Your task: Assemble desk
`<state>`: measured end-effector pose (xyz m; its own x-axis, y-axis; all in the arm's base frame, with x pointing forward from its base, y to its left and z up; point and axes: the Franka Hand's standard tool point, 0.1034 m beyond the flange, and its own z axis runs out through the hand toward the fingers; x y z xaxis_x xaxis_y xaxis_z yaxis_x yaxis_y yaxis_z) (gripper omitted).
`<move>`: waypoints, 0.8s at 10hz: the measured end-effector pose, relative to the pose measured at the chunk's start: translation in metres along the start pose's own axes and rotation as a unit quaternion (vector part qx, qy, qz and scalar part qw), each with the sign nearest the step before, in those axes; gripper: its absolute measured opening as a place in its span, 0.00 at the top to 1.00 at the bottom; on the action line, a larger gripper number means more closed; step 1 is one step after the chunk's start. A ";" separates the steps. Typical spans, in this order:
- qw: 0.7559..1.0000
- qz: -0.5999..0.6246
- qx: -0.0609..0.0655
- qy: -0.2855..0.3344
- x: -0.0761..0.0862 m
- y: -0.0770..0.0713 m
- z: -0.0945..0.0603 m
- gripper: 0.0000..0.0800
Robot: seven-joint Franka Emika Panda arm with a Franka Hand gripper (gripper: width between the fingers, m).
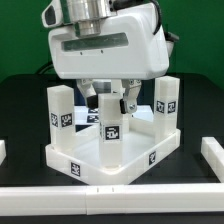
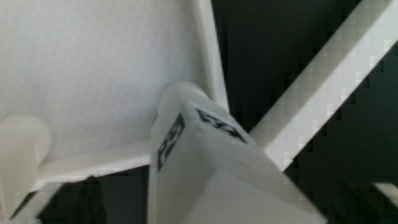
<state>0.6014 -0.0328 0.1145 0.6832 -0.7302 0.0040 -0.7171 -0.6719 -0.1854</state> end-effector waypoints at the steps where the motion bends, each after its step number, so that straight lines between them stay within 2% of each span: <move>1: 1.000 -0.027 0.000 0.000 0.000 0.000 0.000 0.19; 2: 0.994 -0.106 -0.010 0.004 -0.001 -0.002 0.000 0.19; 3: 0.976 -0.213 -0.028 0.014 -0.005 -0.008 -0.001 0.19; 4: 0.954 -0.299 -0.029 0.013 -0.007 -0.011 0.000 0.19; 6: 0.901 -0.434 -0.033 0.001 -0.010 -0.009 0.002 0.19; 7: 0.905 -0.424 -0.033 0.002 -0.010 -0.009 0.002 0.19; 8: 0.909 -0.415 -0.033 0.002 -0.010 -0.009 0.002 0.34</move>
Offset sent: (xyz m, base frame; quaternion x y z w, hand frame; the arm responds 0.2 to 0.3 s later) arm 0.0080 0.0241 0.0036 0.0125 0.0098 -0.4539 0.8909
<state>0.6013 -0.0196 0.1139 0.9923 0.0324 0.1199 0.0395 -0.9976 -0.0577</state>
